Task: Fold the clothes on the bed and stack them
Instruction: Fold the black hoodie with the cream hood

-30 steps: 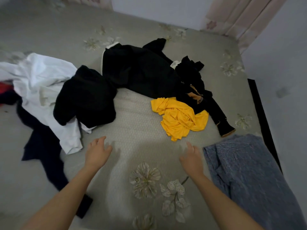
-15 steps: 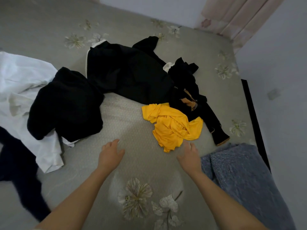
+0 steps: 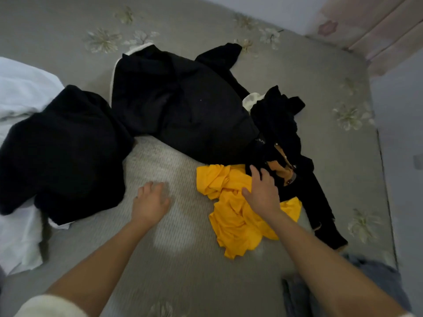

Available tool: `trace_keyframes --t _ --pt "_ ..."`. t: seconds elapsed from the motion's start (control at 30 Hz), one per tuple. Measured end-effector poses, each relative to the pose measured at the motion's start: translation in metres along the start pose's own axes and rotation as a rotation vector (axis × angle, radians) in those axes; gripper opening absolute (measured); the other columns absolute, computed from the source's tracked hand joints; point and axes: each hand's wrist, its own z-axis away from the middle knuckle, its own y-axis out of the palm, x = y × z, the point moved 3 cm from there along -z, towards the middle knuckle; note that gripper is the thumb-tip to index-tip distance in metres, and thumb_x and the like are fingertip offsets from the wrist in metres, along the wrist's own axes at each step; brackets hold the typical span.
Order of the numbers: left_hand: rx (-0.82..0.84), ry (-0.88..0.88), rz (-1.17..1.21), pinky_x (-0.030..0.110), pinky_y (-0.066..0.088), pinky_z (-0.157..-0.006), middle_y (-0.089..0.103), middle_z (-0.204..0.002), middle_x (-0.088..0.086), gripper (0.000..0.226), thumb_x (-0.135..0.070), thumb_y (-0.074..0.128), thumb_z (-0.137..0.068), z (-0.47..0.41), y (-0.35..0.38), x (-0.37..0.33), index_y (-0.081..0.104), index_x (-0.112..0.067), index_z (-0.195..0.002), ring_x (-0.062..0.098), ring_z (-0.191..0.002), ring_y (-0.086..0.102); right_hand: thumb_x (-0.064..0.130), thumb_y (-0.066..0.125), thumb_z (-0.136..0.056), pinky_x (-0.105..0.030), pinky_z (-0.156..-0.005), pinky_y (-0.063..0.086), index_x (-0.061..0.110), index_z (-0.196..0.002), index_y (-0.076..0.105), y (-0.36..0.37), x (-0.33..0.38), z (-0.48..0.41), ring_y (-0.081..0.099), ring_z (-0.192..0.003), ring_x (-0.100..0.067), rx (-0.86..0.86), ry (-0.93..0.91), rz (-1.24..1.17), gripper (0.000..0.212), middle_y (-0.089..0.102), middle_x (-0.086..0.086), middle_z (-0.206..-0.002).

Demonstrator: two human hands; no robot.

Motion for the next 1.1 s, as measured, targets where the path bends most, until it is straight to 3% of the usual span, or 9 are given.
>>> trace_keyframes --t 0.1,0.3,0.43,0.53,0.67,0.8,0.87,0.97,1.1 --pt "-0.018 -0.006 -0.106 0.043 0.019 -0.111 0.009 -0.154 0.013 0.061 -0.042 0.042 -0.093 -0.033 0.005 0.012 0.019 -0.022 -0.145 0.029 -0.139 0.014 0.033 0.051 -0.092 -0.045 -0.107 0.031 0.017 -0.148 0.012 -0.019 0.019 -0.051 0.022 -0.138 -0.034 -0.064 -0.067 0.004 0.07 0.018 -0.017 -0.151" --pt "0.109 -0.091 -0.218 0.047 0.006 -0.115 -0.016 -0.154 0.013 0.085 -0.058 0.045 -0.085 -0.059 0.04 0.038 -0.004 -0.028 -0.147 0.031 -0.143 -0.008 0.034 0.061 -0.086 -0.048 -0.106 0.031 0.018 -0.147 0.013 -0.039 0.042 -0.128 0.025 -0.136 -0.035 -0.143 -0.003 -0.083 0.08 0.02 -0.015 -0.151" --pt "0.147 -0.098 -0.189 0.047 0.0 -0.115 -0.022 -0.153 0.014 0.087 -0.055 0.047 -0.086 -0.065 0.045 0.037 -0.008 -0.027 -0.147 0.031 -0.143 -0.013 0.03 0.068 -0.081 -0.051 -0.11 0.029 0.021 -0.148 0.009 -0.023 0.043 -0.156 0.024 -0.137 -0.037 -0.072 0.038 -0.147 0.089 0.019 -0.012 -0.153" --pt "0.183 -0.105 -0.179 0.048 -0.003 -0.115 -0.025 -0.152 0.014 0.086 -0.054 0.045 -0.088 -0.066 0.044 0.038 -0.011 -0.027 -0.147 0.032 -0.142 -0.017 0.016 0.062 -0.083 -0.051 -0.104 0.036 0.018 -0.144 0.022 -0.008 0.046 -0.155 0.041 -0.127 -0.037 -0.064 0.033 -0.164 0.074 0.044 -0.015 -0.139" --pt "0.204 -0.1 -0.155 0.049 -0.003 -0.115 -0.023 -0.153 0.014 0.083 -0.053 0.047 -0.088 -0.068 0.041 0.04 -0.007 -0.029 -0.147 0.033 -0.142 -0.015 0.013 0.052 -0.088 -0.041 -0.094 0.035 0.013 -0.129 0.046 -0.002 0.06 -0.132 0.052 -0.112 -0.036 -0.06 -0.027 -0.008 0.042 0.061 -0.016 -0.116" --pt "0.314 -0.097 -0.094 0.049 0.001 -0.115 -0.02 -0.154 0.014 0.084 -0.05 0.052 -0.086 -0.073 0.025 0.037 0.0 -0.029 -0.147 0.033 -0.142 -0.011 0.015 0.053 -0.087 -0.036 -0.081 0.029 0.008 -0.109 0.055 -0.027 0.061 -0.09 0.055 -0.098 -0.035 -0.126 -0.066 -0.007 0.023 0.059 -0.011 -0.087" --pt "0.358 -0.083 0.014 0.046 0.007 -0.115 -0.007 -0.156 0.013 0.08 -0.05 0.053 -0.086 -0.069 0.004 0.038 0.008 -0.028 -0.148 0.032 -0.143 -0.003 0.014 0.054 -0.086 -0.037 -0.082 0.033 0.007 -0.104 0.056 -0.048 0.057 -0.063 0.056 -0.095 -0.034 -0.139 -0.087 -0.044 0.018 0.059 -0.01 -0.084" --pt "0.262 -0.091 0.204 0.043 0.014 -0.115 0.012 -0.155 0.007 0.076 -0.046 0.053 -0.088 -0.039 -0.032 0.039 0.009 -0.031 -0.148 0.032 -0.141 0.009 0.012 0.056 -0.086 -0.044 -0.087 0.042 0.008 -0.105 0.058 -0.077 0.052 -0.024 0.058 -0.093 -0.034 -0.118 -0.105 -0.073 0.02 0.055 -0.004 -0.079" --pt "0.145 0.011 0.22 0.044 0.022 -0.111 0.015 -0.154 0.005 0.081 -0.038 0.057 -0.088 0.017 -0.064 0.03 0.004 -0.028 -0.148 0.03 -0.139 0.012 0.009 0.056 -0.083 -0.047 -0.085 0.045 0.01 -0.093 0.061 -0.103 0.067 0.023 0.059 -0.09 -0.032 -0.169 -0.138 -0.145 0.011 0.055 -0.002 -0.078"
